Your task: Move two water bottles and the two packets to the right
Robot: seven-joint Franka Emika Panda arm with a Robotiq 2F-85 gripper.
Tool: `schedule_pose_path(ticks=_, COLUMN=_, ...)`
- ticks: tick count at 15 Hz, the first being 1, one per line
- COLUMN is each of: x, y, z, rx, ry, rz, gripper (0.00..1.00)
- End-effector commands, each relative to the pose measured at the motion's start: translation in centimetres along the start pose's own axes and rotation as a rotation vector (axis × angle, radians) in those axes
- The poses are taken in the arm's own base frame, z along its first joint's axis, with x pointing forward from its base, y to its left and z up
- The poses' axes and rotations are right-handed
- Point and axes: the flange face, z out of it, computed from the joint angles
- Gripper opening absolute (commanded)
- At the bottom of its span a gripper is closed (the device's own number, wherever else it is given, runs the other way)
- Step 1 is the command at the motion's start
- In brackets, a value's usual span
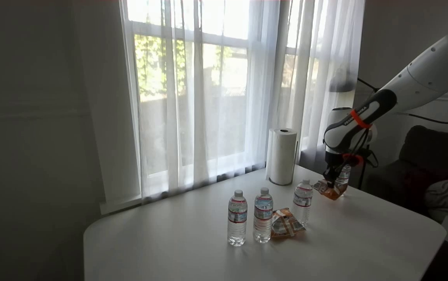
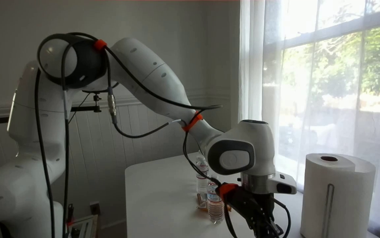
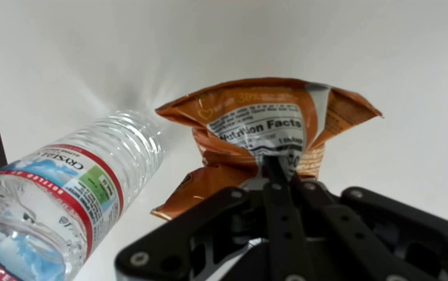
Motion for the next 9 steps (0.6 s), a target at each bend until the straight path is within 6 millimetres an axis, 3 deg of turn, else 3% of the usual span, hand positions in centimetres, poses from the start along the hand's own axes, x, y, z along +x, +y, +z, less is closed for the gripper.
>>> schedule_pose_path(ticks=1, x=0.5, y=1.0, z=0.5, rx=0.010, ry=0.036, rz=-0.035, gripper=0.00)
schedule_pose_path(ticks=9, x=0.5, y=2.4, z=1.5, rx=0.015, ry=0.047, rz=-0.065, gripper=0.00)
